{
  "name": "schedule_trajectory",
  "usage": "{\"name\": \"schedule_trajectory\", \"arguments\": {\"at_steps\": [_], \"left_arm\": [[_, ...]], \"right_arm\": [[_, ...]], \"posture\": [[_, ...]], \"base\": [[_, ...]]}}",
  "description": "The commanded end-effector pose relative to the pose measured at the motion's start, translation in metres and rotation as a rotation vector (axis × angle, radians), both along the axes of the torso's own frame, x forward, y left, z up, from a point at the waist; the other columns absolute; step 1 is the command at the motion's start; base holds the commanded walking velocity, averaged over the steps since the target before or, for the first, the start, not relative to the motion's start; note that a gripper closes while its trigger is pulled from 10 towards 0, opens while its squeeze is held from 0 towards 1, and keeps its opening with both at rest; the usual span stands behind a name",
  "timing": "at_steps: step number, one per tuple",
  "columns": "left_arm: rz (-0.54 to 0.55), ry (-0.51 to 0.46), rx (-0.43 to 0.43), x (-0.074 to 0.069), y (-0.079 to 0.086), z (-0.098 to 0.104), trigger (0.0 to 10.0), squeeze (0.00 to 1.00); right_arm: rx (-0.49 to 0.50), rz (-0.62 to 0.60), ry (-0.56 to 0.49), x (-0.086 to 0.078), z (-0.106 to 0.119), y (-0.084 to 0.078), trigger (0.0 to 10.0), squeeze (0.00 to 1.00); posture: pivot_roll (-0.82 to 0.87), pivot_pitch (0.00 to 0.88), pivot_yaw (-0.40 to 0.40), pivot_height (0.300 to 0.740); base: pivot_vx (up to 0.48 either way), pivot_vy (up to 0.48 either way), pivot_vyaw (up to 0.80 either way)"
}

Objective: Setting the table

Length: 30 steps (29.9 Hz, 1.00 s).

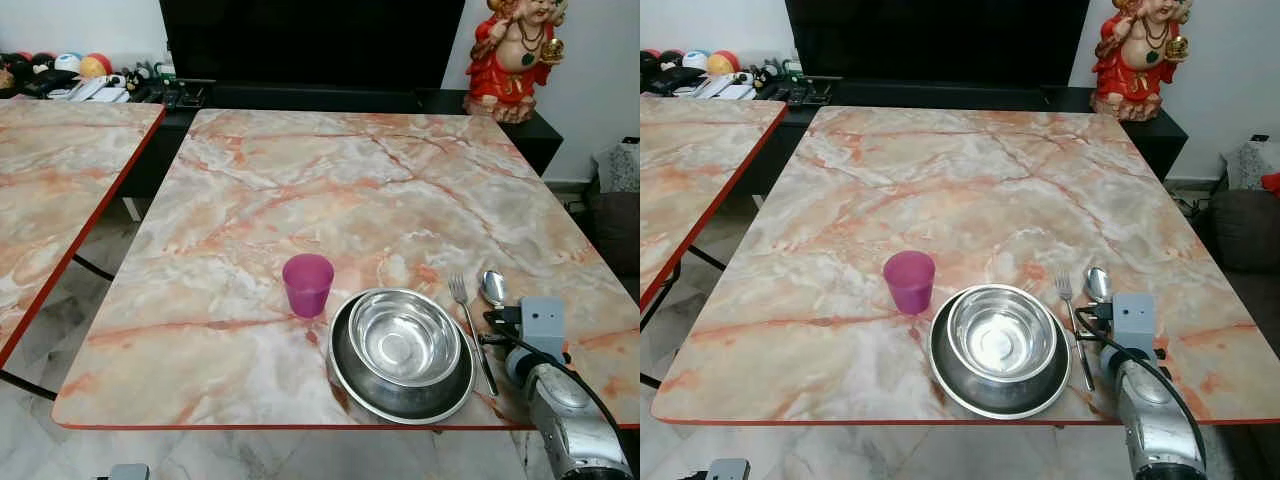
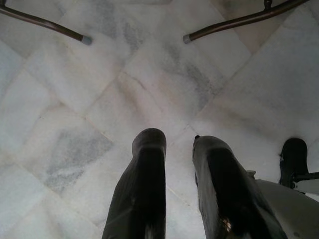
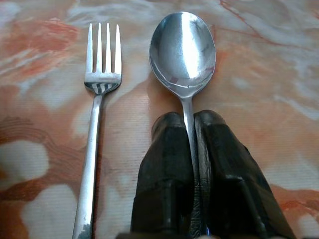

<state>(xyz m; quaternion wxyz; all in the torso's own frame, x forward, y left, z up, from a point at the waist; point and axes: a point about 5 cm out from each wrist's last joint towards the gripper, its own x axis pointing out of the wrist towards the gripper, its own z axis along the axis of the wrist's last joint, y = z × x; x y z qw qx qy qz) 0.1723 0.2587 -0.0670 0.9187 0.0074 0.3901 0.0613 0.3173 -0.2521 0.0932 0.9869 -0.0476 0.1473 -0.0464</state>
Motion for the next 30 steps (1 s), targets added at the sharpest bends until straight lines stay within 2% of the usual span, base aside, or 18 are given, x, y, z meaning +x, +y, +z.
{"name": "schedule_trajectory", "arguments": {"at_steps": [1, 20, 21, 22, 23, 24, 30], "left_arm": [[-0.010, 0.028, 0.008, -0.0069, 0.0015, -0.0029, 10.0, 0.00], [-0.011, 0.028, 0.010, -0.0066, 0.0016, -0.0027, 10.0, 0.00], [-0.012, 0.028, 0.010, -0.0066, 0.0015, -0.0028, 10.0, 0.00], [-0.012, 0.029, 0.010, -0.0067, 0.0014, -0.0029, 10.0, 0.00], [-0.011, 0.029, 0.010, -0.0068, 0.0014, -0.0029, 10.0, 0.00], [-0.012, 0.029, 0.010, -0.0067, 0.0013, -0.0029, 10.0, 0.00], [-0.012, 0.029, 0.010, -0.0065, 0.0014, -0.0028, 10.0, 0.00]], "right_arm": [[0.001, 0.008, 0.010, -0.0023, -0.0031, -0.0007, 10.0, 0.00], [-0.008, 0.030, 0.049, -0.0045, -0.0109, -0.0021, 10.0, 0.00], [-0.007, 0.031, 0.049, -0.0046, -0.0112, -0.0020, 10.0, 0.12], [-0.006, 0.032, 0.050, -0.0046, -0.0114, -0.0019, 10.0, 0.18], [-0.006, 0.033, 0.051, -0.0046, -0.0114, -0.0020, 10.0, 0.32], [-0.007, 0.033, 0.052, -0.0046, -0.0114, -0.0020, 10.0, 0.36], [-0.011, 0.032, 0.058, -0.0050, -0.0126, -0.0022, 10.0, 0.36]], "posture": [[0.03, 0.127, -0.003, 0.740], [0.03, 0.126, -0.005, 0.740], [0.03, 0.126, -0.005, 0.740], [0.03, 0.126, -0.005, 0.740], [0.03, 0.126, -0.005, 0.740], [0.03, 0.126, -0.005, 0.740], [0.03, 0.126, -0.005, 0.740]], "base": [[0.000, 0.000, 0.00], [0.000, 0.000, 0.00], [0.000, 0.000, 0.00], [0.000, 0.000, 0.00], [0.000, 0.000, 0.00], [0.000, 0.000, 0.00], [0.000, 0.000, 0.00]]}}
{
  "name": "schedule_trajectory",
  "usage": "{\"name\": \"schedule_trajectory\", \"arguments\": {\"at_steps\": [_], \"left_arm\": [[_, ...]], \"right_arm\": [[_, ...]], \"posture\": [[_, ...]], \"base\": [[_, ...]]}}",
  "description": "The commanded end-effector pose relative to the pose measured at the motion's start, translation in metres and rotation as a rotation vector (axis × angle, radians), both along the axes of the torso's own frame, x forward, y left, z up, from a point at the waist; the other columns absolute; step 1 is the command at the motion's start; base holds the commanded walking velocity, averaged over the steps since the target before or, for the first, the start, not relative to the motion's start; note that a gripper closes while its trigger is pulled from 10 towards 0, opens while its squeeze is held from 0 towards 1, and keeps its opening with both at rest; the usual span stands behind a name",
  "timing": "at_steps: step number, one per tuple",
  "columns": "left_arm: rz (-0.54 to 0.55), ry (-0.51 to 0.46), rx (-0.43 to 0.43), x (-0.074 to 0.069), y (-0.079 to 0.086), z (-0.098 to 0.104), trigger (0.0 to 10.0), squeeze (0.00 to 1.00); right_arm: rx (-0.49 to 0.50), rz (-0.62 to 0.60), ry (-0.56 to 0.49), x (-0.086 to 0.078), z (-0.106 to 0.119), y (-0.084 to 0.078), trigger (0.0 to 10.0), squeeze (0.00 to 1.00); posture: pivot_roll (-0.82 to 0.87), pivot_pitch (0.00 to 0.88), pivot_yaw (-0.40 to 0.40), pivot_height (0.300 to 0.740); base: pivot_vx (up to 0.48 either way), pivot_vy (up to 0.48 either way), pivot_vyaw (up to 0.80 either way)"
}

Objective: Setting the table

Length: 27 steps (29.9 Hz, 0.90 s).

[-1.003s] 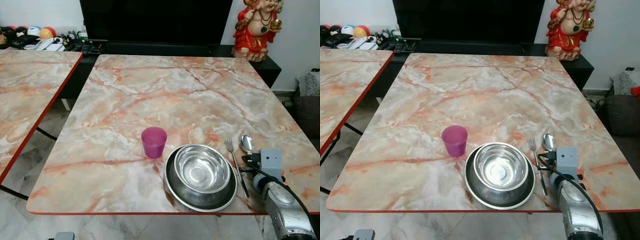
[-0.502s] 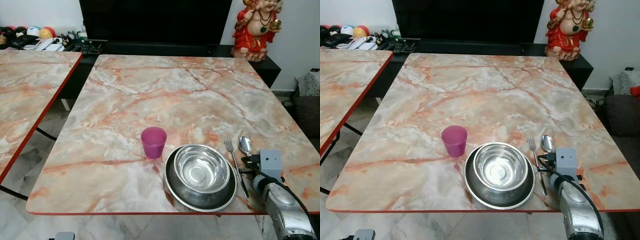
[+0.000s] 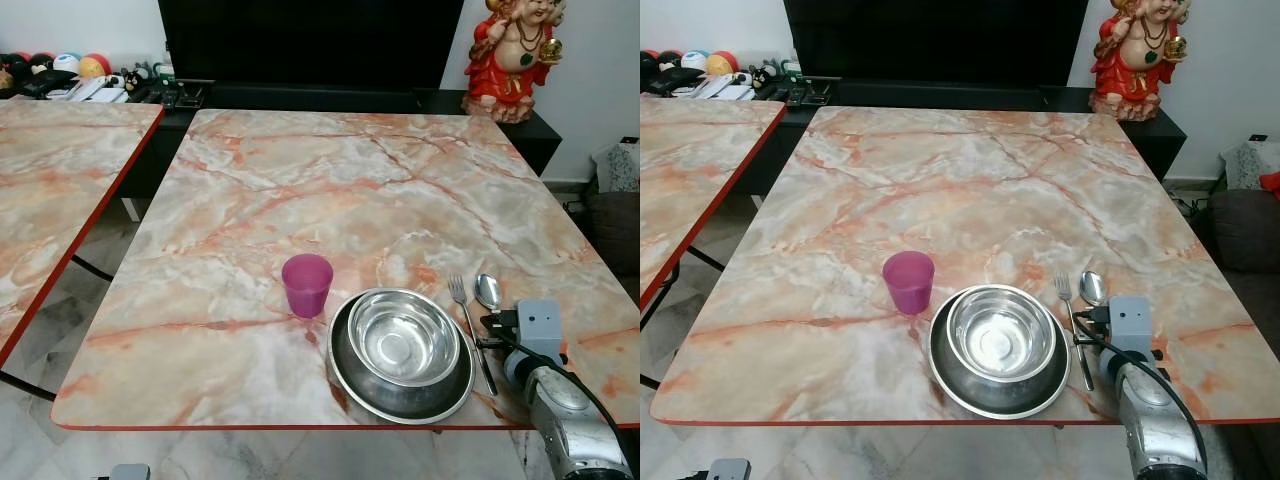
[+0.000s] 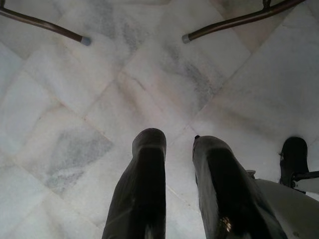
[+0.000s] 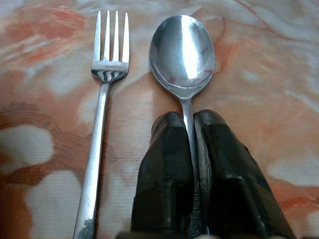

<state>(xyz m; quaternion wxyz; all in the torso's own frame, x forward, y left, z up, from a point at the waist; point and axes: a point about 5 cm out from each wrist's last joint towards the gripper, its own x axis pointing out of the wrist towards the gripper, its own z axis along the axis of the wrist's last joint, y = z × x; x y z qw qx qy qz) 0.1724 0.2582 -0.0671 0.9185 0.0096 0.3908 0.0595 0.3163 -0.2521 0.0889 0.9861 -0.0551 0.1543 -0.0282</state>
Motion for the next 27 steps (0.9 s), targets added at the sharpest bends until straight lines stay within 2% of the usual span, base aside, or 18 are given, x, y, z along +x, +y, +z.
{"name": "schedule_trajectory", "arguments": {"at_steps": [1, 17, 18, 20, 27], "left_arm": [[-0.006, 0.027, 0.008, -0.0066, 0.0020, -0.0027, 10.0, 0.00], [-0.007, 0.031, 0.016, -0.0063, 0.0022, -0.0027, 10.0, 0.00], [-0.007, 0.031, 0.017, -0.0064, 0.0022, -0.0027, 10.0, 0.00], [-0.007, 0.032, 0.017, -0.0065, 0.0024, -0.0027, 10.0, 0.00], [-0.007, 0.032, 0.018, -0.0063, 0.0026, -0.0026, 10.0, 0.00]], "right_arm": [[-0.003, -0.005, 0.042, -0.0040, -0.0085, -0.0022, 10.0, 0.36], [-0.005, -0.007, 0.046, -0.0039, -0.0091, -0.0027, 10.0, 0.36], [-0.004, -0.007, 0.047, -0.0040, -0.0094, -0.0025, 10.0, 0.48], [-0.004, -0.006, 0.049, -0.0042, -0.0098, -0.0021, 10.0, 0.53], [-0.004, -0.005, 0.050, -0.0041, -0.0097, -0.0014, 10.0, 0.53]], "posture": [[0.03, 0.126, -0.005, 0.740], [0.03, 0.125, -0.006, 0.740], [0.03, 0.125, -0.006, 0.740], [0.03, 0.125, -0.006, 0.740], [0.03, 0.124, -0.006, 0.740]], "base": [[0.000, 0.000, 0.00], [0.000, 0.000, 0.00], [0.000, 0.000, 0.00], [0.000, 0.000, 0.00], [0.000, 0.000, 0.00]]}}
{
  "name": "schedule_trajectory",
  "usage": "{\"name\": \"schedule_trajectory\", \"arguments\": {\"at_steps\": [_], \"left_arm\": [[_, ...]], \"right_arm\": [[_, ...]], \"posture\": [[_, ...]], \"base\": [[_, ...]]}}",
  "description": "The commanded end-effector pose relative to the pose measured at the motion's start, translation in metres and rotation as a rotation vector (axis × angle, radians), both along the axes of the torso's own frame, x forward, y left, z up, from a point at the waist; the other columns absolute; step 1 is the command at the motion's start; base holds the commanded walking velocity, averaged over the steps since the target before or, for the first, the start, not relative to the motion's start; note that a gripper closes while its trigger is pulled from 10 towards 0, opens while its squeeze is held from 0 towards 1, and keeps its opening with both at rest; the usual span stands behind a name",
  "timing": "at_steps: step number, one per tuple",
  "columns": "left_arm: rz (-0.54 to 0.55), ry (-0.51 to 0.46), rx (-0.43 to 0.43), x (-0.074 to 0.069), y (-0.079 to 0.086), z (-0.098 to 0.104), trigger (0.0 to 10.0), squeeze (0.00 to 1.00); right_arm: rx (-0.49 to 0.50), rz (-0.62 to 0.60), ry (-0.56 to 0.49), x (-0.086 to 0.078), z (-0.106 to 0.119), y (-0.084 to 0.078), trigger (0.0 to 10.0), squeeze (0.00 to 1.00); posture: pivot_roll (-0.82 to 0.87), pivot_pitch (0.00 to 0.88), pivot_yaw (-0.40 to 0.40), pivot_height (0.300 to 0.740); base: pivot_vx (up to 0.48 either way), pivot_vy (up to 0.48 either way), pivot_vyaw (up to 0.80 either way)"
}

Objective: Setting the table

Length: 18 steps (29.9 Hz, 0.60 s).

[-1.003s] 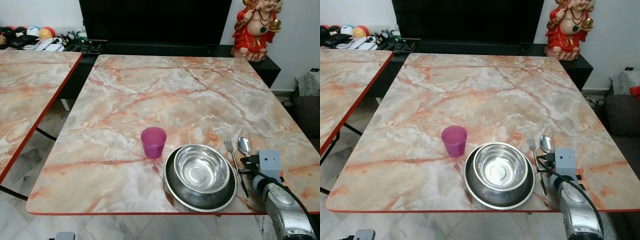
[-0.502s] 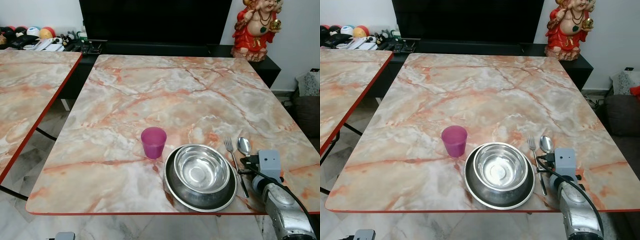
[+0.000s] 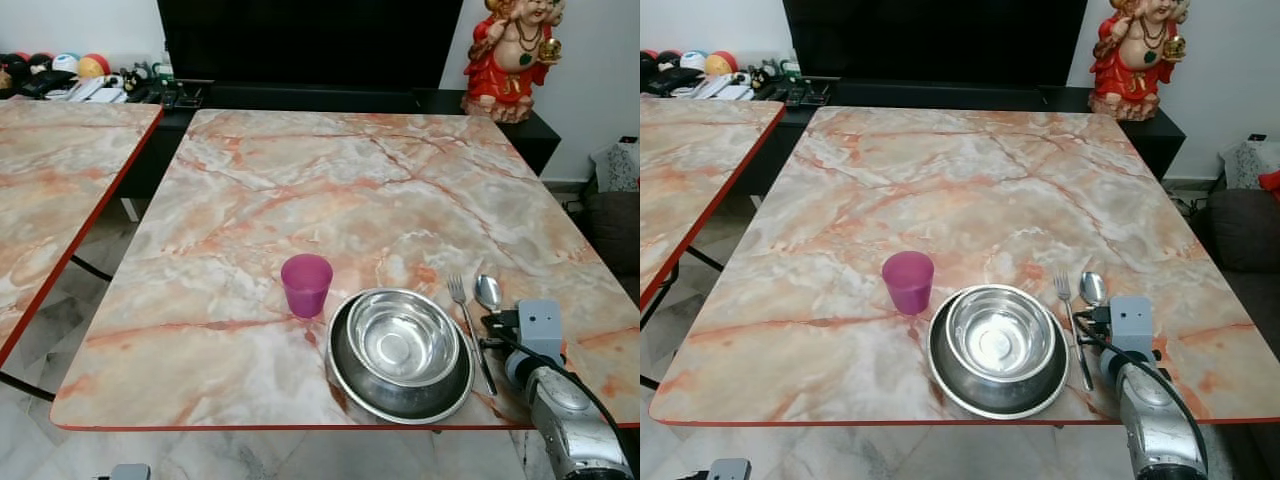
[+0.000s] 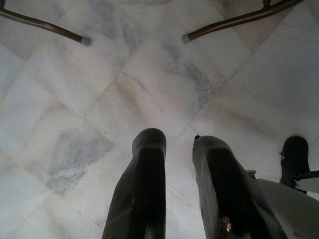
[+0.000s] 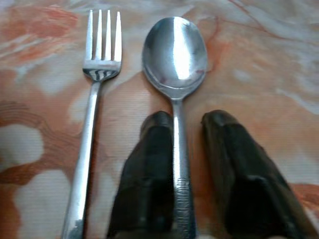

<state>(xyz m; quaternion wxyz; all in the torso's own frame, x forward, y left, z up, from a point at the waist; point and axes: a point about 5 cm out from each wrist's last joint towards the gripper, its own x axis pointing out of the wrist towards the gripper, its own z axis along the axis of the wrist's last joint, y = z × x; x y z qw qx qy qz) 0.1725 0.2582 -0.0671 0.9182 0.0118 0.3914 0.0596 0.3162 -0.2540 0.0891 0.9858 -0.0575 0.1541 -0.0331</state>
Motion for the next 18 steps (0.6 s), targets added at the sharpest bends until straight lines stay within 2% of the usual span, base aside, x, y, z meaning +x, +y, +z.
{"name": "schedule_trajectory", "arguments": {"at_steps": [1, 7, 8, 9, 18], "left_arm": [[-0.006, 0.030, 0.014, -0.0064, 0.0026, -0.0026, 10.0, 0.00], [-0.006, 0.031, 0.015, -0.0065, 0.0029, -0.0026, 10.0, 0.00], [-0.006, 0.032, 0.015, -0.0065, 0.0030, -0.0026, 10.0, 0.00], [-0.009, 0.034, 0.017, -0.0065, 0.0031, -0.0026, 10.0, 0.00], [-0.023, 0.027, 0.018, -0.0042, 0.0009, -0.0020, 10.0, 0.00]], "right_arm": [[0.002, 0.004, 0.051, -0.0040, -0.0100, 0.0004, 10.0, 0.53], [0.000, 0.001, 0.050, -0.0041, -0.0100, 0.0001, 10.0, 0.48], [-0.001, 0.001, 0.050, -0.0040, -0.0100, 0.0001, 10.0, 0.22], [-0.002, 0.002, 0.052, -0.0040, -0.0101, 0.0003, 10.0, 0.00], [-0.010, 0.043, 0.114, -0.0068, -0.0178, 0.0049, 10.0, 0.00]], "posture": [[0.03, 0.124, -0.006, 0.740], [0.03, 0.125, -0.006, 0.740], [0.03, 0.124, -0.006, 0.740], [0.03, 0.124, -0.005, 0.740], [0.03, 0.123, -0.006, 0.740]], "base": [[0.000, 0.000, 0.00], [0.000, 0.000, 0.00], [0.000, 0.000, 0.00], [0.000, 0.000, 0.00], [0.000, 0.000, 0.00]]}}
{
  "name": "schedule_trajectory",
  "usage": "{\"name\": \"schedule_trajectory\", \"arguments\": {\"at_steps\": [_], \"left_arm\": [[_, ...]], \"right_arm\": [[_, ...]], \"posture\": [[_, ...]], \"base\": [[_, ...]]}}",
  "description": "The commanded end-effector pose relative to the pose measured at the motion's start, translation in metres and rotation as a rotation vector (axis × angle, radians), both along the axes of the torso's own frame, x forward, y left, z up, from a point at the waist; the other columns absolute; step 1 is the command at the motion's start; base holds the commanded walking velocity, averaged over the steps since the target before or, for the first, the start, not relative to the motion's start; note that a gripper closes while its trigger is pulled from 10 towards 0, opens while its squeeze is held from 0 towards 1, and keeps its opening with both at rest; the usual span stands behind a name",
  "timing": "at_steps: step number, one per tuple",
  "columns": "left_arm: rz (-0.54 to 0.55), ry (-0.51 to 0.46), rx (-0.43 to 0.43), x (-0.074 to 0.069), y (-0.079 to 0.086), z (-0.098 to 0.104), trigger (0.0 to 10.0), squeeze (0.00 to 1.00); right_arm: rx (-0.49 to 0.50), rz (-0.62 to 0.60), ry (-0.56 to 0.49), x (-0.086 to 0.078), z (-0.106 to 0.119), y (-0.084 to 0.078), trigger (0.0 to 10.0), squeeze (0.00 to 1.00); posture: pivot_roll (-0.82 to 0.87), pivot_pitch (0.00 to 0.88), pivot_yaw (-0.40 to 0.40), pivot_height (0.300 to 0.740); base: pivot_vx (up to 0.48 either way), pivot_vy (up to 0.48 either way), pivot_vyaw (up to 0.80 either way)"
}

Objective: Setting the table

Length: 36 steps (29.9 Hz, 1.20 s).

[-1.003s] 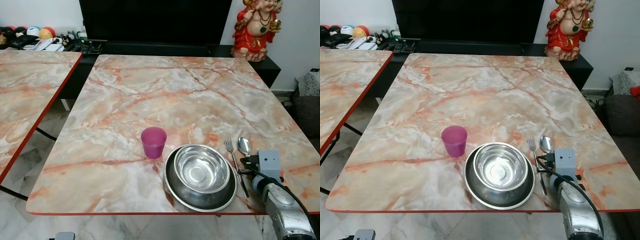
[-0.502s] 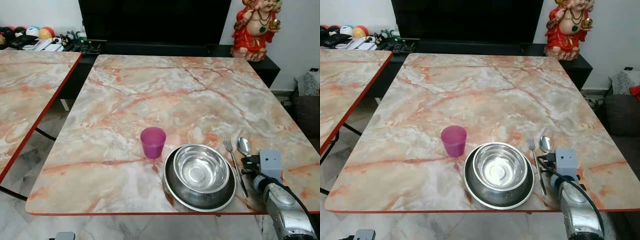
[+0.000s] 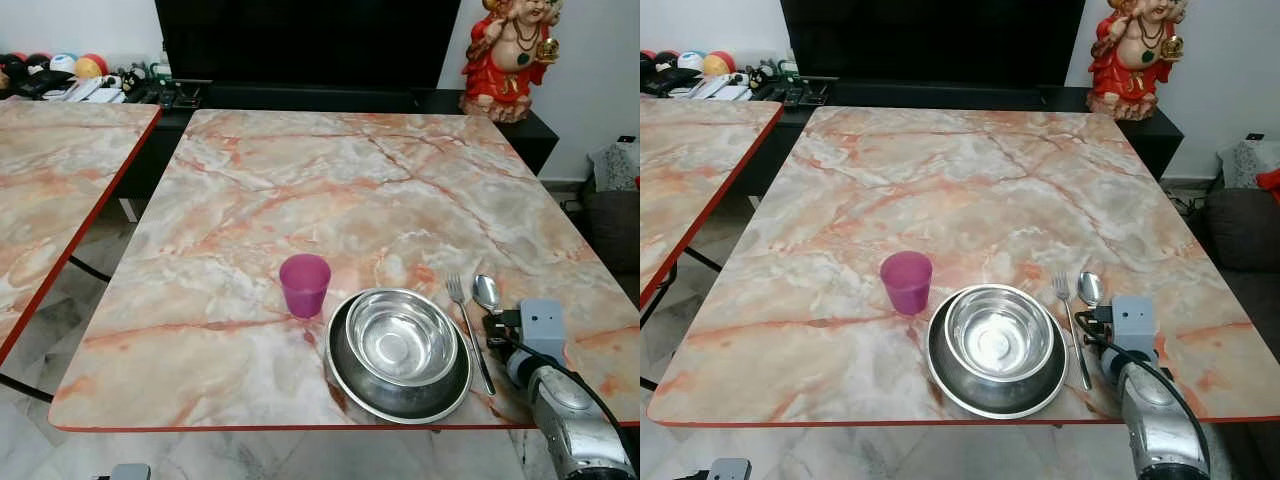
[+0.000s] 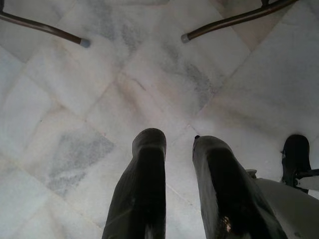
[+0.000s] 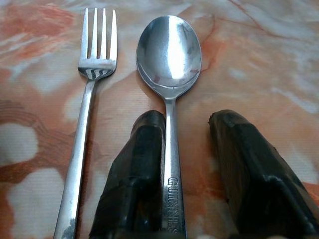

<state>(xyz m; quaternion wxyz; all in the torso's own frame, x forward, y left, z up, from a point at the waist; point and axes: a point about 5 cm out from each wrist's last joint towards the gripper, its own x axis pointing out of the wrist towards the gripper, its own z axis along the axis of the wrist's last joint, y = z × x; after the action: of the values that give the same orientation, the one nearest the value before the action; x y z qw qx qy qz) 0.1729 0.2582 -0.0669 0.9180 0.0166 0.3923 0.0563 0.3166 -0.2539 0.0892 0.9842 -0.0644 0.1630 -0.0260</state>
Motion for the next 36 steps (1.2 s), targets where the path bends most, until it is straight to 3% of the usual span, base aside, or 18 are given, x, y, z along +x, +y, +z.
{"name": "schedule_trajectory", "arguments": {"at_steps": [1, 9, 18, 33, 36], "left_arm": [[-0.013, 0.024, 0.012, -0.004, 0.001, -0.002, 10.0, 0.00], [-0.013, 0.030, 0.013, -0.006, 0.001, -0.003, 10.0, 0.00], [-0.015, 0.031, 0.014, -0.006, 0.001, -0.003, 10.0, 0.00], [-0.029, 0.032, 0.017, -0.005, 0.000, -0.003, 10.0, 0.00], [-0.030, 0.032, 0.017, -0.005, 0.000, -0.003, 10.0, 0.00]], "right_arm": [[-0.001, 0.027, 0.098, -0.008, -0.018, 0.005, 10.0, 0.00], [-0.018, 0.027, 0.135, -0.011, -0.023, 0.003, 10.0, 0.00], [0.136, 0.026, 0.075, -0.006, -0.014, 0.009, 10.0, 0.00], [0.168, 0.044, 0.104, -0.008, -0.015, 0.010, 10.0, 0.00], [0.226, 0.034, 0.083, -0.008, -0.013, 0.012, 10.0, 0.00]], "posture": [[0.03, 0.123, -0.005, 0.740], [0.03, 0.125, -0.005, 0.740], [0.03, 0.123, -0.005, 0.740], [0.03, 0.121, -0.004, 0.740], [0.03, 0.121, -0.004, 0.740]], "base": [[0.000, 0.000, 0.00], [0.000, 0.000, 0.00], [0.000, 0.000, 0.00], [0.000, 0.000, 0.00], [0.000, 0.000, 0.00]]}}
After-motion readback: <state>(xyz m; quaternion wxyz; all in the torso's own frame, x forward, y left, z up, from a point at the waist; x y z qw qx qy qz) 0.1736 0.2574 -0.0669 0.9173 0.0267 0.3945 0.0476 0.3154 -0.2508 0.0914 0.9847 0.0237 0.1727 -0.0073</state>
